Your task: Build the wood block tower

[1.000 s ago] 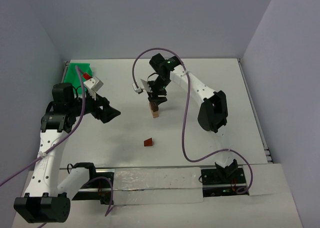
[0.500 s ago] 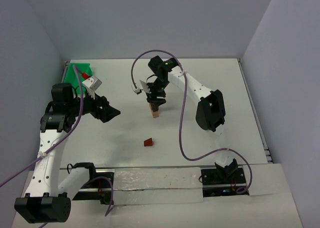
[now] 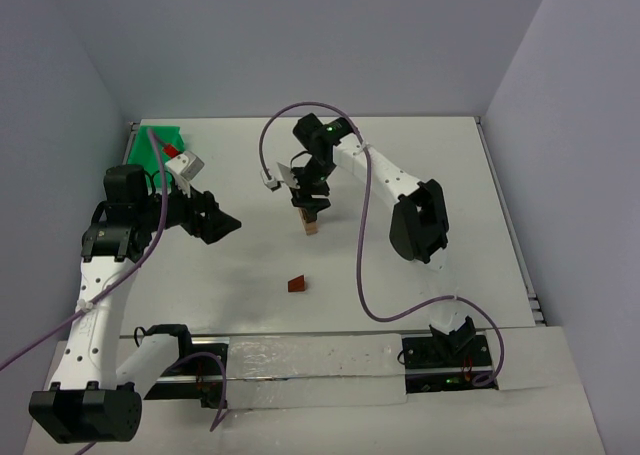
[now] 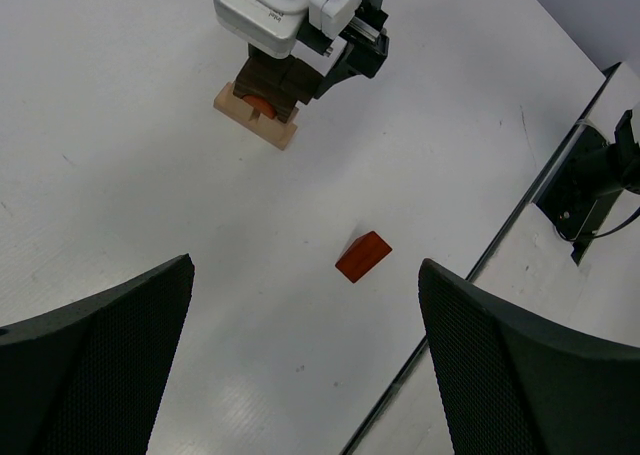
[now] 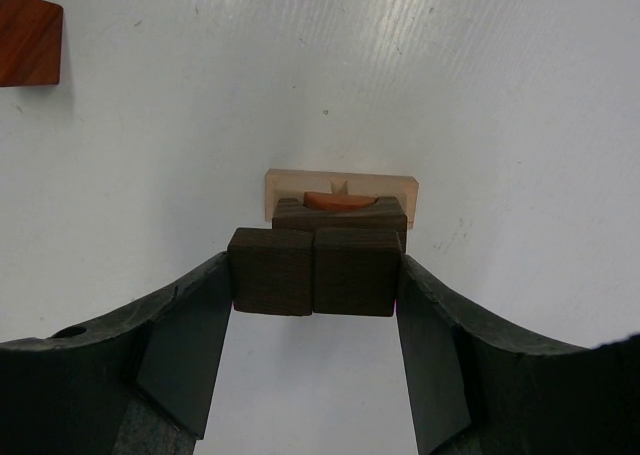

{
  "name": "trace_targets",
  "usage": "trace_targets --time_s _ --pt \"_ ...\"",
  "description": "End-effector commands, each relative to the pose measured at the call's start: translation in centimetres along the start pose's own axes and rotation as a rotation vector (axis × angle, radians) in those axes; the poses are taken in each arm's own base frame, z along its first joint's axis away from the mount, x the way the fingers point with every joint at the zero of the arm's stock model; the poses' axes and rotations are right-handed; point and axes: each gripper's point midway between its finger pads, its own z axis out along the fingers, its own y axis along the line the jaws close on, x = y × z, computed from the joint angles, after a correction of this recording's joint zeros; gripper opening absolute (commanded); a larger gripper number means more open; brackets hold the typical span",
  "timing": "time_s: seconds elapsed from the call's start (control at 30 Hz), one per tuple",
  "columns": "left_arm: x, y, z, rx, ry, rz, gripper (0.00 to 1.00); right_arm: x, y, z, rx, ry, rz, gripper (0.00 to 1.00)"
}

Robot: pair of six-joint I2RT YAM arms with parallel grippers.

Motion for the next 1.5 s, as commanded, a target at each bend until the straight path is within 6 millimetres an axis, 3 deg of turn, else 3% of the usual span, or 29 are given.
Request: trace_targets --time_s 0.0,0.9,1.47 --pt "-2.07 0.04 -0.53 -0.010 -0.047 0.052 0.99 -0.90 -1.37 0.37 0.035 -0.009 -0.026 0.44" --pt "-1.60 0.18 -0.47 -0.006 -0.042 0.048 0.99 -0.23 -2.14 0.34 0.059 0.030 -0.037 0.48" --pt "-1.62 0.24 -0.50 -0.009 -0.042 0.048 0.99 0.08 -2.06 0.65 0.050 0.043 -0.037 0.58"
